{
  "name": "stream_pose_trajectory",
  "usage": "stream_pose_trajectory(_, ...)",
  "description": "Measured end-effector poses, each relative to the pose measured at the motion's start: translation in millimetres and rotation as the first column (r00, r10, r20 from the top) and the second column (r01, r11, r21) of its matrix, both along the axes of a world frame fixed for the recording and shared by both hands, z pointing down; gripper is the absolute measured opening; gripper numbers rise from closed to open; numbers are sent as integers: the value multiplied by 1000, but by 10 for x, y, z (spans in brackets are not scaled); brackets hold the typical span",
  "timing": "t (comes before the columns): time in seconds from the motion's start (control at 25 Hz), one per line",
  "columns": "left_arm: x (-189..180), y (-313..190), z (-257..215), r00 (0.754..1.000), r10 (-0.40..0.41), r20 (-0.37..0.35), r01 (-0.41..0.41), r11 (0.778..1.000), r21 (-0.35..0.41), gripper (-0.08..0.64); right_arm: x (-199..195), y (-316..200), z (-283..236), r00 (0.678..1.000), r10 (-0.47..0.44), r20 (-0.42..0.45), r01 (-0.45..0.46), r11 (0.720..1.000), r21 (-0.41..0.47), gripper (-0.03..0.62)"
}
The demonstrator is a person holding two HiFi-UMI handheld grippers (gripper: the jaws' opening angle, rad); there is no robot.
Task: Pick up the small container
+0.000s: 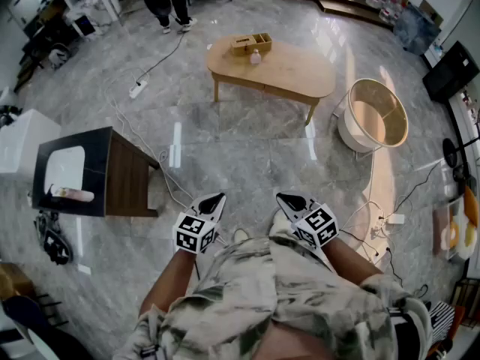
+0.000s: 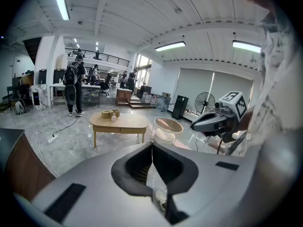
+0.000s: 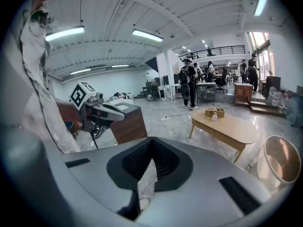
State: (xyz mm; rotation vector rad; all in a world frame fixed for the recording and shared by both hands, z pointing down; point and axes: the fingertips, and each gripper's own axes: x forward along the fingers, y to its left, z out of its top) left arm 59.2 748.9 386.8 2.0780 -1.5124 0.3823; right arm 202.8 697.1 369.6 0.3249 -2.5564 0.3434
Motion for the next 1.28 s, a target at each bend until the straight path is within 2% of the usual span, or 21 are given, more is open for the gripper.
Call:
stream_pose_trajectory(0.16, -165, -303, 32, 1000, 0, 3, 0, 1000, 27, 23, -169, -111, 28, 1000, -22, -6, 22, 1000, 15, 20)
stream_pose_trajectory(0.4, -70, -699, -58, 1000, 10, 2, -10, 998, 64, 36, -176, -320, 35, 1000, -21, 23, 21, 1000, 22, 20)
stream_pose_trajectory(0.48, -86, -841, -92, 1000, 6, 8, -6, 998, 66, 141, -202, -398, 38, 999, -30, 31, 29, 999, 20, 20)
stream_pose_trajectory(0.52, -98, -930, -107, 1000, 0, 12, -1, 998, 67, 165, -202, -458, 31, 999, -37, 35, 36, 999, 24, 20)
stream_pose_trajectory(0.8, -37, -1638, -143, 998, -25, 50, 22, 998, 51, 179, -45, -973, 86, 994, -92, 54, 89, 995, 51, 21)
stream_pose_trajectory(1.04, -110, -2100, -41, 996, -24, 92, 19, 999, 49, 186, -138, -1374, 295, 995, -81, 62, 78, 996, 50, 74)
stream_pose_trajectory(1.28, -333, -2543, 44, 997, 3, 76, -7, 999, 48, 201, -344, -1690, 418, 998, -53, 44, 51, 998, 29, 83)
